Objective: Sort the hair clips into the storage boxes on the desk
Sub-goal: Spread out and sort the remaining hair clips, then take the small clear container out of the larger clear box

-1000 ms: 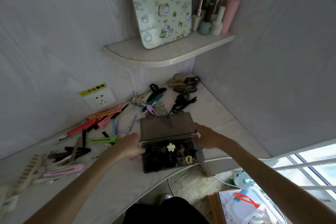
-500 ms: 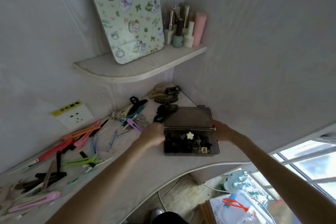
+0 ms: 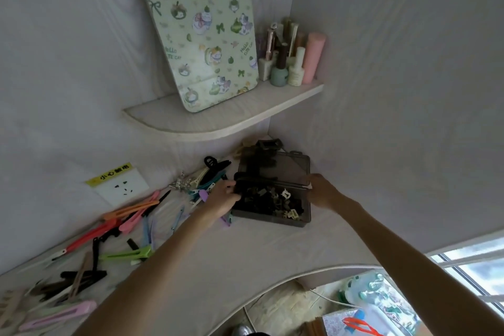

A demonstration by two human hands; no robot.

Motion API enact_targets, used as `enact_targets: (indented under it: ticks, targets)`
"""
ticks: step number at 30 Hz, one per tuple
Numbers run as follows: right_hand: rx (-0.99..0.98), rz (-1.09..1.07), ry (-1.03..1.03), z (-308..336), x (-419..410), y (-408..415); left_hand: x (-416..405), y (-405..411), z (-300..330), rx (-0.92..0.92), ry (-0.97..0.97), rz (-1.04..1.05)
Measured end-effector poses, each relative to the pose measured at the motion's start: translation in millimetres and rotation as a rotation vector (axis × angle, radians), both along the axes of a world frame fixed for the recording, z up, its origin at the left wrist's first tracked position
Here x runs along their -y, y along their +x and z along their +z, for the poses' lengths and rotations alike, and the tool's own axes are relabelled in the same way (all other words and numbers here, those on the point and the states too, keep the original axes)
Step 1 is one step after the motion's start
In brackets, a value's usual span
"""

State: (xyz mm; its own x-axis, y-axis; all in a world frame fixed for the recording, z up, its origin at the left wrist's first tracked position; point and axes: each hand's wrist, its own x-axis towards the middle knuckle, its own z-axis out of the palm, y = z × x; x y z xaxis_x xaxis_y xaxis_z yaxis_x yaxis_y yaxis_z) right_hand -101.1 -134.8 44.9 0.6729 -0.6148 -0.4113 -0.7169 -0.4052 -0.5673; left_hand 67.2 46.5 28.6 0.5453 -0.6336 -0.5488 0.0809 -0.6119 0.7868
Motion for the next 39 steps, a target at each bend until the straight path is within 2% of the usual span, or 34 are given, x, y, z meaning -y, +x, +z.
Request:
enact_targets:
  ticks: [3, 5, 9, 14, 21, 24, 27, 30, 32, 35, 37, 39]
  targets:
    - [0.036, 0.007, -0.301, 8.8, -11.3, 11.9, -15.4, 0.7, -0.7, 0.029, -0.025, 0.019]
    - [0.135, 0.066, -0.329, 13.5, -23.4, 26.1, -33.8, 5.4, 4.1, 0.036, -0.04, 0.028]
    - [0.142, 0.267, -0.198, 21.7, -67.5, 64.0, -86.8, 20.8, 21.2, 0.144, -0.058, 0.08]
    - [-0.006, 0.59, 0.017, 22.4, -151.3, 125.6, -182.8, 38.4, 43.2, 0.243, -0.079, 0.172]
    - [-0.033, 0.971, 0.081, 22.8, -312.0, 204.4, -365.4, 41.0, 68.0, 0.402, 0.16, 0.557]
    - [-0.021, 1.06, 0.132, 33.2, -370.7, 224.2, -415.5, 38.5, 76.1, 0.539, 0.248, 0.6]
    - [-0.003, 1.11, 0.158, 45.4, -435.0, 241.3, -462.2, 34.6, 85.6, 0.774, 0.295, 0.7]
    - [0.021, 1.092, 0.252, 62.8, -494.6, 254.6, -504.8, 35.7, 95.0, 1.003, 0.365, 0.823]
    - [0.032, 1.025, 0.374, 69.9, -527.6, 265.5, -529.7, 39.8, 97.9, 1.082, 0.41, 0.891]
    - [-0.028, 0.781, 0.738, 78.3, -571.4, 278.7, -555.5, 46.9, 91.5, 0.966, 0.533, 0.924]
    - [-0.05, 0.648, 0.81, 82.0, -591.0, 281.7, -560.4, 48.8, 84.5, 0.846, 0.622, 0.89]
    - [0.009, 0.576, 0.804, 79.0, -601.8, 283.3, -561.9, 49.0, 80.2, 0.831, 0.616, 0.879]
